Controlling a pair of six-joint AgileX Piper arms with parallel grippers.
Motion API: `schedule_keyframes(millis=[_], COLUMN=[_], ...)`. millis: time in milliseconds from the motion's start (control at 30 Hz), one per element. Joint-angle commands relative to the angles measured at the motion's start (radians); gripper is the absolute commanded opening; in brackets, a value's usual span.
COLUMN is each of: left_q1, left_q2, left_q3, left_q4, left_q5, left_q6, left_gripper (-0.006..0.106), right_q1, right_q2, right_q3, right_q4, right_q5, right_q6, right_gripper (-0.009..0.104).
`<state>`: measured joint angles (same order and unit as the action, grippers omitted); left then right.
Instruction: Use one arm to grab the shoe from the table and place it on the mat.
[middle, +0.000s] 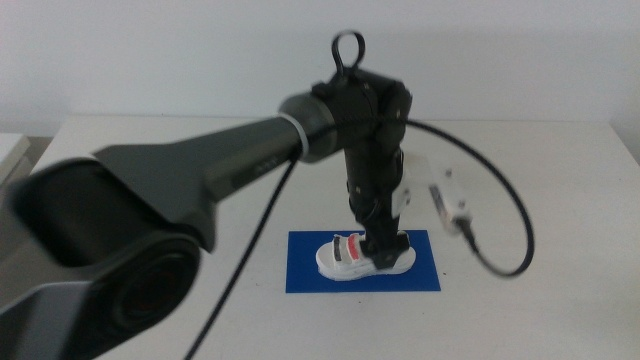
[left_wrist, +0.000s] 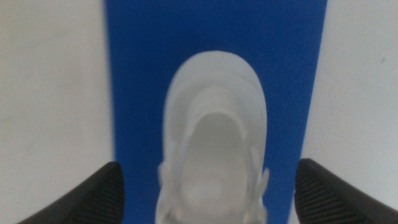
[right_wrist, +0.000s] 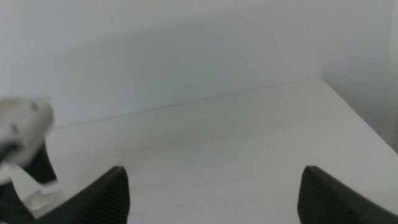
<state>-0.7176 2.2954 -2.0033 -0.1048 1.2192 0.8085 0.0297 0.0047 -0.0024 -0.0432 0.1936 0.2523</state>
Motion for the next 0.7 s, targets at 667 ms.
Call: schedule_keyframes(millis=[667], left_q1=[0.42], left_q2=[-1.166], left_q3=[0.815], left_q4=[0.173], left_q5=[-0.315], left_q6=[-0.877], left_gripper=[0.094], right_q1=[0.0], right_q2=[-0.005], right_q3=[0.002], right_q4=[-0.006], right_q5=[-0.008], right_q6=[-0.005], right_gripper=[0.079])
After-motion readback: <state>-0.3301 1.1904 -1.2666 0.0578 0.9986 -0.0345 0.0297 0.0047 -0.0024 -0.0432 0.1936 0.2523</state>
